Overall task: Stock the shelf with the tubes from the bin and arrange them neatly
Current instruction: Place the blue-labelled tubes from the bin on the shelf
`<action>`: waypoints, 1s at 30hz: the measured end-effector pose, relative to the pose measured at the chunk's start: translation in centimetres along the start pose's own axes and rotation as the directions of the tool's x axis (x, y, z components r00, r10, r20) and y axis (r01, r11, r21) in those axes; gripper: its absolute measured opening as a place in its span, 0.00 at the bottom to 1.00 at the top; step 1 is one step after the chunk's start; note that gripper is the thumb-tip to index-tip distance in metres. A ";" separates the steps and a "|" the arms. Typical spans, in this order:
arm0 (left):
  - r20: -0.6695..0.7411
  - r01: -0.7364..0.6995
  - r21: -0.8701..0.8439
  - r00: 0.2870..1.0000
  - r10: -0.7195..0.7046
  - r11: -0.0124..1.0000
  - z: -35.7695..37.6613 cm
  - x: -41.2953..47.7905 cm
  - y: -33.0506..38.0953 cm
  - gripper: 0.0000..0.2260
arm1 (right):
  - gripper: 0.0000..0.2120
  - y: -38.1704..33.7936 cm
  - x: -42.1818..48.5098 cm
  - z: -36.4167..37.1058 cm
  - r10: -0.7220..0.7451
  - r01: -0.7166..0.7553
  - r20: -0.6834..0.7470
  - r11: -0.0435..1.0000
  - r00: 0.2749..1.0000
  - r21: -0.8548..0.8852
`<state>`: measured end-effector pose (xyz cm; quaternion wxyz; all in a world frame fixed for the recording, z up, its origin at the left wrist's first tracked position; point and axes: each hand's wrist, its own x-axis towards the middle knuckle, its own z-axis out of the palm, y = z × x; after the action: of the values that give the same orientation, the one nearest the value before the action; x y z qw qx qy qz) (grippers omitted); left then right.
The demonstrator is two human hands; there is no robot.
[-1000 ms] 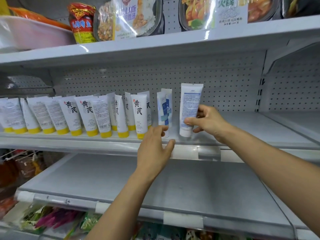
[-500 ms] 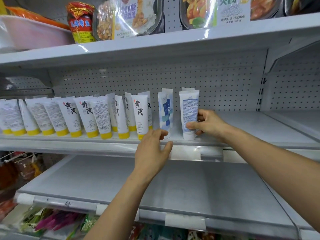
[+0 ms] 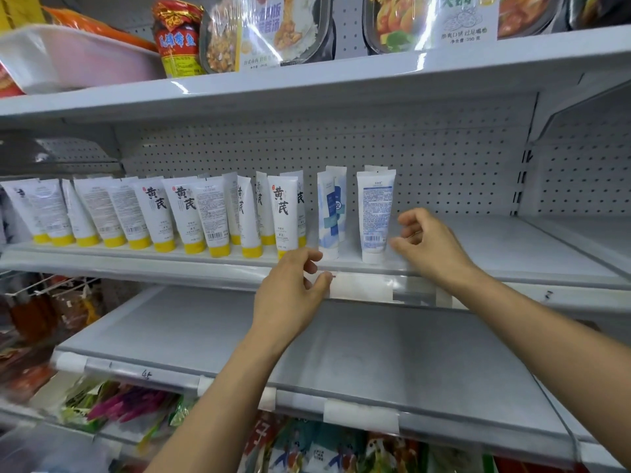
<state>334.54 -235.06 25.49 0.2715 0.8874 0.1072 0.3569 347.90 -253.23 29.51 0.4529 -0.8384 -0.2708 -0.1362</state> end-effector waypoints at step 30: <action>-0.063 0.590 0.492 0.758 -0.650 0.640 -31.5 -19.0 -40.4 0.18 | 0.14 -23.6 -12.8 49.1 -0.458 0.635 0.763 0.768 0.455 0.083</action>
<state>299.18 -196.08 10.89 0.1527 0.8541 0.4741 0.1496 323.01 -206.10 12.51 0.1378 -0.7265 -0.6711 0.0530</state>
